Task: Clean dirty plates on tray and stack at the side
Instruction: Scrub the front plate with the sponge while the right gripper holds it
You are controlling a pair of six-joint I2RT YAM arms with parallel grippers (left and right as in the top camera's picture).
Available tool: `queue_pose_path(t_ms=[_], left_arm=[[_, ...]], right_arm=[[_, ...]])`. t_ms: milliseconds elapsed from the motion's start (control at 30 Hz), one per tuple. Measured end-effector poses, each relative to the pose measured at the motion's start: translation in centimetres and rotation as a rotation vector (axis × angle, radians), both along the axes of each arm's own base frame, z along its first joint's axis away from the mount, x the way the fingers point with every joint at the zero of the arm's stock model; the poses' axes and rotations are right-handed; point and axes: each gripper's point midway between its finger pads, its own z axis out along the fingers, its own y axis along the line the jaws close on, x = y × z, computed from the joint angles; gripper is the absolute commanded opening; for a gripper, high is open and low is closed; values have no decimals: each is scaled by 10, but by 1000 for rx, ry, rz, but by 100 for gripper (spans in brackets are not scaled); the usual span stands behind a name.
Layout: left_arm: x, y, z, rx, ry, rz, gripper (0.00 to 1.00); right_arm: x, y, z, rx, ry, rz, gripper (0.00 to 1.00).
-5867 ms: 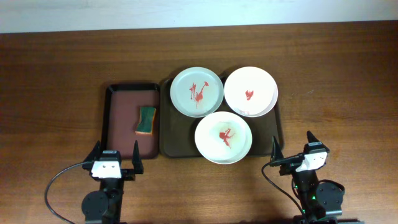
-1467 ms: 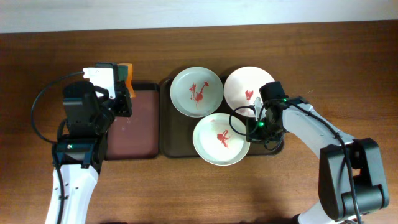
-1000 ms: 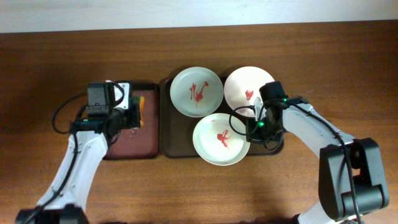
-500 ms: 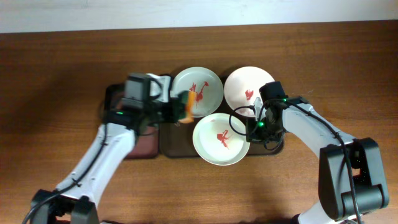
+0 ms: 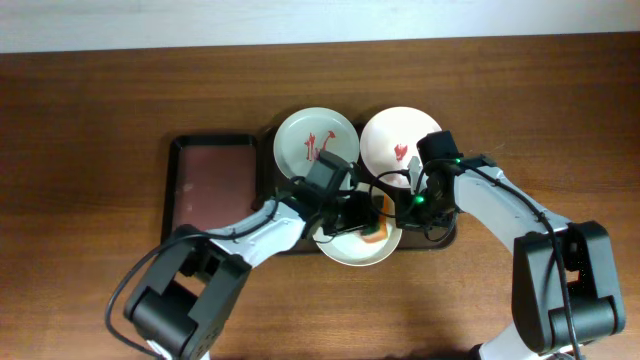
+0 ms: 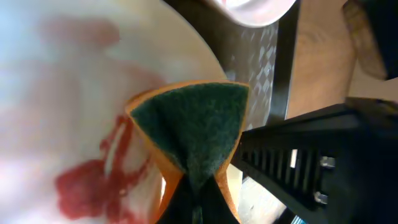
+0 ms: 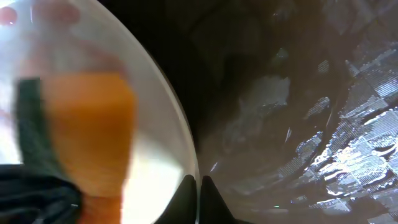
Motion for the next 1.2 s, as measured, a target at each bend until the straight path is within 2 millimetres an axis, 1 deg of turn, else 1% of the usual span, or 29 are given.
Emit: queue_pose_path(t_ms=[67, 133, 200, 267, 367, 467, 500, 567, 633, 667, 700, 733, 767, 800, 833, 867, 900, 933, 967, 1033, 1067, 1100, 1133, 1167, 1200], left_arm=[[-2, -2, -3, 0, 21, 10, 0], [-1, 6, -8, 39, 38, 39, 0], [6, 25, -17, 96, 67, 95, 0], [19, 48, -22, 121, 90, 155, 0], [36, 69, -23, 135, 63, 187, 0], [37, 81, -21, 143, 58, 172, 0], [30, 85, -18, 163, 66, 150, 0], [15, 102, -6, 246, 66, 135, 0], [21, 110, 14, 276, -34, 120, 0], [25, 111, 31, 273, -108, 103, 0], [27, 113, 41, 273, -150, 98, 0], [31, 117, 62, 282, -235, 97, 0], [34, 128, 79, 310, -303, 113, 0], [37, 142, 85, 362, -336, 134, 0], [46, 180, 82, 488, -358, 189, 0], [50, 198, 79, 549, -359, 212, 0], [51, 221, 75, 620, -349, 229, 0], [58, 251, 74, 695, -356, 258, 0], [60, 265, 74, 730, -362, 260, 0], [62, 285, 70, 788, -362, 233, 0], [62, 293, 59, 814, -337, 213, 0], [61, 296, 47, 831, -306, 192, 0], [60, 298, 29, 846, -262, 164, 0], [57, 298, 15, 857, -230, 140, 0], [56, 298, 5, 863, -207, 124, 15]], right_arm=[[0, 0, 0, 0, -1, 1, 4], [0, 0, 0, 0, 0, 0, 4], [0, 1, 0, 8, 0, 0, 4], [0, 2, 1, 15, 0, 1, 4], [0, 3, 1, 16, -1, 2, 4], [0, 3, 1, 19, -1, 2, 4], [0, 3, 1, 19, 0, 2, 4], [0, 3, 1, 18, 2, 2, 4], [-1, 3, 1, 18, 3, 2, 4], [-1, 3, 1, 17, 4, 2, 4], [-1, 3, 1, 17, 6, 2, 4], [-2, 3, 1, 16, 7, 1, 4], [-1, 2, 1, 14, 7, 1, 4], [-1, 2, 1, 13, 7, 1, 5], [-1, 2, 1, 13, 6, 2, 5], [-2, 2, 1, 13, 7, 1, 5], [-1, 2, 1, 12, 6, 2, 5], [-1, 2, 1, 12, 6, 2, 5], [-1, 2, 1, 10, 6, 2, 5], [-1, 1, 1, 9, 6, 1, 5], [-1, 1, 1, 9, 6, 1, 5], [-1, 1, 0, 9, 6, 2, 5], [-1, 1, 0, 8, 7, 1, 5], [-2, 1, 0, 6, 7, 1, 5], [-2, 1, 0, 5, 8, 1, 5]])
